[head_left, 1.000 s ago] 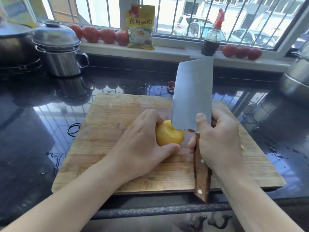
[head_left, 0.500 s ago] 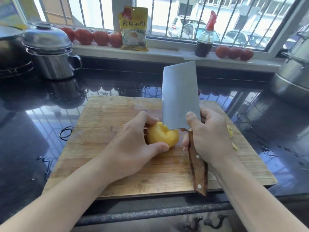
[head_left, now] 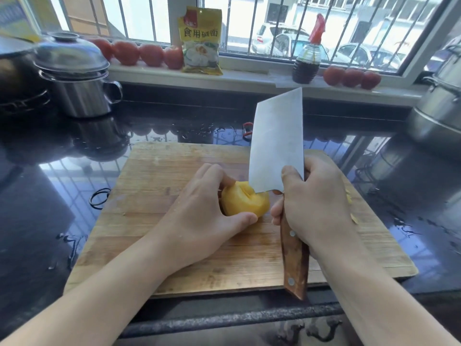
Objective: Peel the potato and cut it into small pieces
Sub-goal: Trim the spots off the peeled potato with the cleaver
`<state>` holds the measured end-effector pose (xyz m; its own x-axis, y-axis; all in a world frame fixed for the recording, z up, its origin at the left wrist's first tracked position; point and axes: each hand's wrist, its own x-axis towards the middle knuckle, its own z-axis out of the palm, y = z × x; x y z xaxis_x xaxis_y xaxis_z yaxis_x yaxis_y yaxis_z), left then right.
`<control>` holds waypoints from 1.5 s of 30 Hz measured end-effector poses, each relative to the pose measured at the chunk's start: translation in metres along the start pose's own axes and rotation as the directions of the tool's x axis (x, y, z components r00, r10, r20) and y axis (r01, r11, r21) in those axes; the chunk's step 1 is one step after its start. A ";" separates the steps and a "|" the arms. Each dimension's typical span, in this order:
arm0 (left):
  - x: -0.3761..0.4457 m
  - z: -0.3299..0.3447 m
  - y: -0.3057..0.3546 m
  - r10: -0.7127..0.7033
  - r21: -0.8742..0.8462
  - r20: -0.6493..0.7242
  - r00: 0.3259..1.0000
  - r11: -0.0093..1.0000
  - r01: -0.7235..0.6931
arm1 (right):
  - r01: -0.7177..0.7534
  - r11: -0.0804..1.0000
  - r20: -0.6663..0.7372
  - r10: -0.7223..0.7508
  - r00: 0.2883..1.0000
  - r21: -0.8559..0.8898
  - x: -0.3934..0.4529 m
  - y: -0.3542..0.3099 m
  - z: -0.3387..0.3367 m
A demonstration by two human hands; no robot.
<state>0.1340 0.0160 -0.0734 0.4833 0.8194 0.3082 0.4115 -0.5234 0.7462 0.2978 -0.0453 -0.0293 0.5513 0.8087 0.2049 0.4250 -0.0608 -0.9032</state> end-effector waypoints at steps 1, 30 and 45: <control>0.000 0.000 0.000 -0.001 -0.001 -0.002 1.000 1.000 0.001 | 0.000 1.000 -0.003 0.000 1.000 0.004 0.001 0.000 0.001; 0.002 -0.003 0.001 -0.063 -0.088 0.001 0.998 0.994 0.063 | -0.039 0.996 0.232 0.058 0.971 -0.084 0.033 -0.003 -0.012; 0.002 -0.002 0.000 -0.063 -0.106 0.018 0.998 0.992 0.065 | -0.084 0.993 0.263 0.059 0.963 0.084 0.036 0.007 -0.008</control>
<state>0.1333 0.0183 -0.0712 0.4699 0.8466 0.2499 0.3577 -0.4415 0.8229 0.3267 -0.0219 -0.0254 0.3671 0.9291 0.0444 0.3149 -0.0793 -0.9458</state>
